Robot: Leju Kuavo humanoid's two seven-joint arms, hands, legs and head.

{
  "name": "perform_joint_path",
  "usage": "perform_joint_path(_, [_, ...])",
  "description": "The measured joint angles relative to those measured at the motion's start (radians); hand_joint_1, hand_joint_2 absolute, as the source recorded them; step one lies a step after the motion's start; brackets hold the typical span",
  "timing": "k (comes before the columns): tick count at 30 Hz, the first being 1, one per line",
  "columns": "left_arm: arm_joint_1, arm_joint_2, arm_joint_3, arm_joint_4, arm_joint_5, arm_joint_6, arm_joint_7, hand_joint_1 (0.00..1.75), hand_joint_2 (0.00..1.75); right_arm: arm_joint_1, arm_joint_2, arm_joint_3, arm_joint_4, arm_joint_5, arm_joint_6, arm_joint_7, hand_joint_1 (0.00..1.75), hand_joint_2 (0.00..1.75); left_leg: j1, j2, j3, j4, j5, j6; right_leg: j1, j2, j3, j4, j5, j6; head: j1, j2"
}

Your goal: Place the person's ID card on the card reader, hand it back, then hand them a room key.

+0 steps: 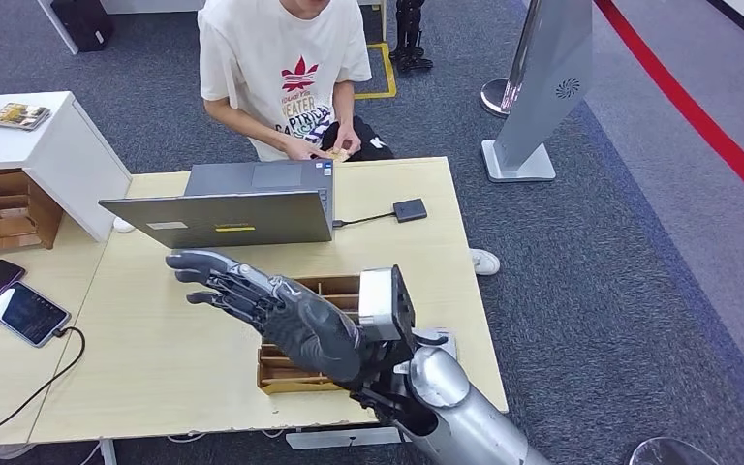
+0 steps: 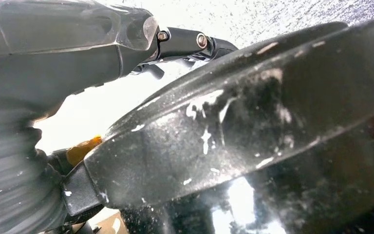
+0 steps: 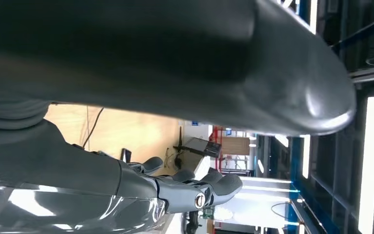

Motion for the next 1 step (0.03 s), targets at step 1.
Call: perform_joint_path(1, [0.0,0.0,0.001,0.0,0.0,0.0,0.0,0.0,1.75,0.006,-0.001,-0.001,0.0,-0.003,0.002,-0.005,0.0,0.0,0.0,0.0,0.0,0.0,0.0,0.0,0.0,0.0,0.0,0.0,0.0,0.0,0.0,0.0])
